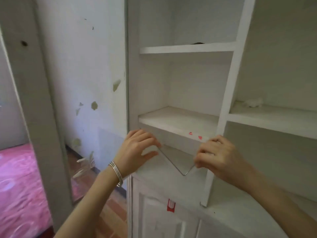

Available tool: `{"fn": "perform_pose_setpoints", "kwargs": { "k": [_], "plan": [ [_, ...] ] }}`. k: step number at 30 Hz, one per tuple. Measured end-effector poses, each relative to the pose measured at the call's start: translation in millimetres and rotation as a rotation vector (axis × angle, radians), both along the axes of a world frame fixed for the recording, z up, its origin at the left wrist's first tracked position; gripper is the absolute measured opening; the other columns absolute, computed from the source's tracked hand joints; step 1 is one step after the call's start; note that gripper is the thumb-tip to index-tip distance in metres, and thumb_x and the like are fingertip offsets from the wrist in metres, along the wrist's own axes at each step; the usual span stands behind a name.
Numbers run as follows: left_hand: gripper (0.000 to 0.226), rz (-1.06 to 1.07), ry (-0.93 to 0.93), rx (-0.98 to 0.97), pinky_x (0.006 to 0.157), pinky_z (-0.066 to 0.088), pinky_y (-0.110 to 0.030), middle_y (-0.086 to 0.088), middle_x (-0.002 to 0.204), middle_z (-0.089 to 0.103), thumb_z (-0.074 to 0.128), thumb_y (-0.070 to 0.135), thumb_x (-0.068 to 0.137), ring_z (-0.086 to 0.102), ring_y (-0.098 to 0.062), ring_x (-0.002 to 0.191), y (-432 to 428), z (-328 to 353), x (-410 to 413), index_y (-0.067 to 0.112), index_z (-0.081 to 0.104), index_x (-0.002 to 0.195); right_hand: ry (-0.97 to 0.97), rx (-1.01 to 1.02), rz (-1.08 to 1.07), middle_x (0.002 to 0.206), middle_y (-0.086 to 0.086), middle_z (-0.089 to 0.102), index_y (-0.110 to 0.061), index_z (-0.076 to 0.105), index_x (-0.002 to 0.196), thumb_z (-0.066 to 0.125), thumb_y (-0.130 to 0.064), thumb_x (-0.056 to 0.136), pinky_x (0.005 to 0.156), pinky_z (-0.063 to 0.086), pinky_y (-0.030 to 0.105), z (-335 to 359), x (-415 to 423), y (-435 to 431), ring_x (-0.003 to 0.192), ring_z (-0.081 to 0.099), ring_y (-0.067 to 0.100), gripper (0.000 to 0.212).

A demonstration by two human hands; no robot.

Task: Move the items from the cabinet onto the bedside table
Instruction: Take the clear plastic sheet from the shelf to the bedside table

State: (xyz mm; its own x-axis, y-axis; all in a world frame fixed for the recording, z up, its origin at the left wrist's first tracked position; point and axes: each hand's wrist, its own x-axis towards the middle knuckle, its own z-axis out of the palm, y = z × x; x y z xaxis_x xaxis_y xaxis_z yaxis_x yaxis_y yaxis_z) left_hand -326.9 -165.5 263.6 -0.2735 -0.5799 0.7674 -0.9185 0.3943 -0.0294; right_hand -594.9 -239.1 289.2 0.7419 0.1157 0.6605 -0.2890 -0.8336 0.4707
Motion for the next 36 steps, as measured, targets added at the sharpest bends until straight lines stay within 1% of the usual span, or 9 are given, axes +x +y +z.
{"fn": "perform_pose_setpoints", "kwargs": {
  "k": [6,10,13,18,23,27,31,34,36],
  "plan": [
    [0.021,0.254,0.052,0.25,0.071,0.04,-0.028,0.009,0.083,0.068,0.054,0.04,0.079,0.061,-0.014,0.079,88,-26,7,0.027,0.069,0.082,0.058,0.082,0.227,0.072,-0.002,0.058,-0.019,0.057,0.074,0.059,-0.015,0.087,0.07,0.046,0.034,-55,-6,33,0.063,0.052,0.018,0.014],
    [0.02,0.307,-0.014,0.201,0.077,0.036,-0.024,0.01,0.074,0.069,0.055,0.033,0.079,0.063,-0.012,0.068,130,-35,1,0.024,0.07,0.072,0.137,0.156,0.3,0.072,-0.003,0.058,-0.021,0.056,0.073,0.072,-0.01,0.076,0.068,0.045,0.03,-81,-2,49,0.062,0.051,0.016,0.02],
    [0.017,0.316,-0.085,0.117,0.083,0.039,-0.03,0.015,0.071,0.067,0.059,0.03,0.081,0.061,-0.007,0.069,162,-49,-1,0.027,0.069,0.068,0.402,0.271,0.293,0.077,-0.009,0.06,-0.026,0.056,0.077,0.079,-0.031,0.071,0.063,0.046,0.023,-91,6,67,0.066,0.055,0.01,0.025],
    [0.025,0.346,-0.241,0.043,0.089,0.038,-0.032,0.012,0.082,0.069,0.054,0.021,0.092,0.062,-0.007,0.084,227,-63,8,0.026,0.067,0.07,0.593,0.593,0.288,0.109,-0.016,0.057,-0.033,0.058,0.113,0.034,-0.072,0.082,0.078,0.048,0.022,-89,39,100,0.095,0.053,0.0,0.055],
    [0.026,0.383,-0.331,0.016,0.09,0.04,-0.032,0.009,0.089,0.07,0.051,0.017,0.093,0.062,-0.007,0.093,316,-74,7,0.019,0.069,0.074,0.396,0.547,0.388,0.128,-0.002,0.054,-0.02,0.05,0.129,0.066,-0.036,0.082,0.086,0.044,0.023,-88,114,158,0.106,0.056,0.015,0.052],
    [0.023,0.428,-0.33,0.052,0.088,0.039,-0.031,0.011,0.088,0.07,0.055,0.017,0.091,0.063,-0.007,0.091,393,-81,1,0.019,0.069,0.073,0.519,0.696,0.555,0.142,-0.001,0.04,-0.026,0.039,0.138,0.07,-0.023,0.081,0.105,0.036,0.034,-92,177,232,0.128,0.04,0.016,0.065],
    [0.017,0.499,-0.327,0.078,0.084,0.042,-0.03,0.01,0.091,0.069,0.063,0.011,0.087,0.061,-0.003,0.097,478,-94,5,0.019,0.066,0.072,0.781,0.77,0.665,0.125,-0.013,0.044,-0.029,0.044,0.134,0.067,-0.018,0.083,0.096,0.029,0.01,-108,221,320,0.115,0.038,-0.001,0.057],
    [0.021,0.56,-0.28,0.082,0.084,0.04,-0.027,0.009,0.093,0.07,0.059,0.011,0.09,0.061,-0.003,0.1,546,-109,8,0.018,0.066,0.072,0.775,0.735,0.733,0.1,-0.013,0.055,-0.027,0.06,0.106,0.068,-0.018,0.08,0.078,0.045,0.024,-126,242,386,0.092,0.05,0.005,0.029],
    [0.018,0.631,-0.196,0.084,0.084,0.039,-0.026,0.013,0.097,0.07,0.061,0.012,0.09,0.059,-0.005,0.105,595,-123,8,0.02,0.067,0.074,0.733,0.696,0.744,0.087,-0.011,0.058,-0.024,0.06,0.089,0.069,-0.016,0.076,0.063,0.041,0.027,-134,249,430,0.079,0.054,0.01,0.018]
  ]
}}
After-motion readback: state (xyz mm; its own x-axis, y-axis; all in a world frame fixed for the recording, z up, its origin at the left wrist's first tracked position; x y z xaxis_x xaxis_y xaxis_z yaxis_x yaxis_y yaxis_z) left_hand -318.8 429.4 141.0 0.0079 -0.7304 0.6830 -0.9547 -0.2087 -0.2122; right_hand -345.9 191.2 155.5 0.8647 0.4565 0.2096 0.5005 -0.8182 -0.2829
